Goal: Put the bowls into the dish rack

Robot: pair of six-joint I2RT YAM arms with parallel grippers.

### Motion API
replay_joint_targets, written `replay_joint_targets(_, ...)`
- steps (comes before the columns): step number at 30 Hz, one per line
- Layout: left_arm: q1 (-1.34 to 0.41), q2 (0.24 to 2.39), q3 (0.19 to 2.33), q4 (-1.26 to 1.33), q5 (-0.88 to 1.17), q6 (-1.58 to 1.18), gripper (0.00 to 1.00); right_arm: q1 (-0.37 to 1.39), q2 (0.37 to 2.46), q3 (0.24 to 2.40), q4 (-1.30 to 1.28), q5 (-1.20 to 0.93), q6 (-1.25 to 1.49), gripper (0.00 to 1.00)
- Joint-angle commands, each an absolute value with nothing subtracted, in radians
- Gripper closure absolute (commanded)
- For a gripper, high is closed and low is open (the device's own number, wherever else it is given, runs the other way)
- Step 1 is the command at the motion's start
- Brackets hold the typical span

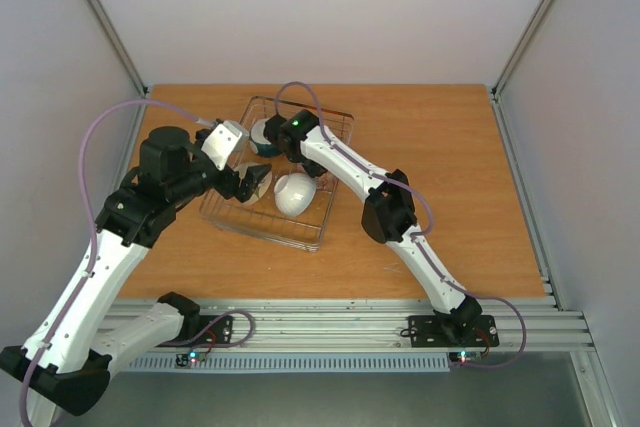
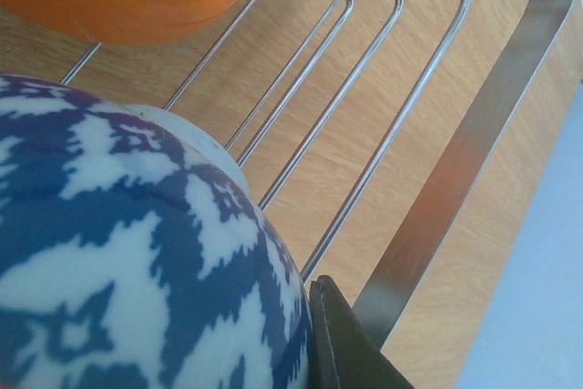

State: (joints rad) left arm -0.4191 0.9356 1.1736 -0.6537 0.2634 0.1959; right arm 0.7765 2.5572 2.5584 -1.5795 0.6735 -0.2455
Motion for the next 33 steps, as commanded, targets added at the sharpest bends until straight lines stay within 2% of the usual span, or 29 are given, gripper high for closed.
replay_joint_targets(1,-0.413,0.937,1.159,-0.595,0.267,0.202,0.01,0.782,2.565,2.574,-1.597,0.728,-0.246,0.99)
replay_joint_targets(12,-0.413,0.936,1.160,-0.599,0.277,0.199,0.01,0.770,2.545,2.575,-1.575,0.923,-0.155,0.99)
replay_joint_targets(28,-0.413,1.043,1.169,-0.596,0.140,0.193,0.01,0.734,1.997,2.096,-1.163,0.720,-0.139,0.99)
replay_joint_targets(33,-0.413,1.089,1.175,-0.594,0.128,0.172,0.01,0.733,1.889,2.021,-1.108,0.562,-0.131,0.99)
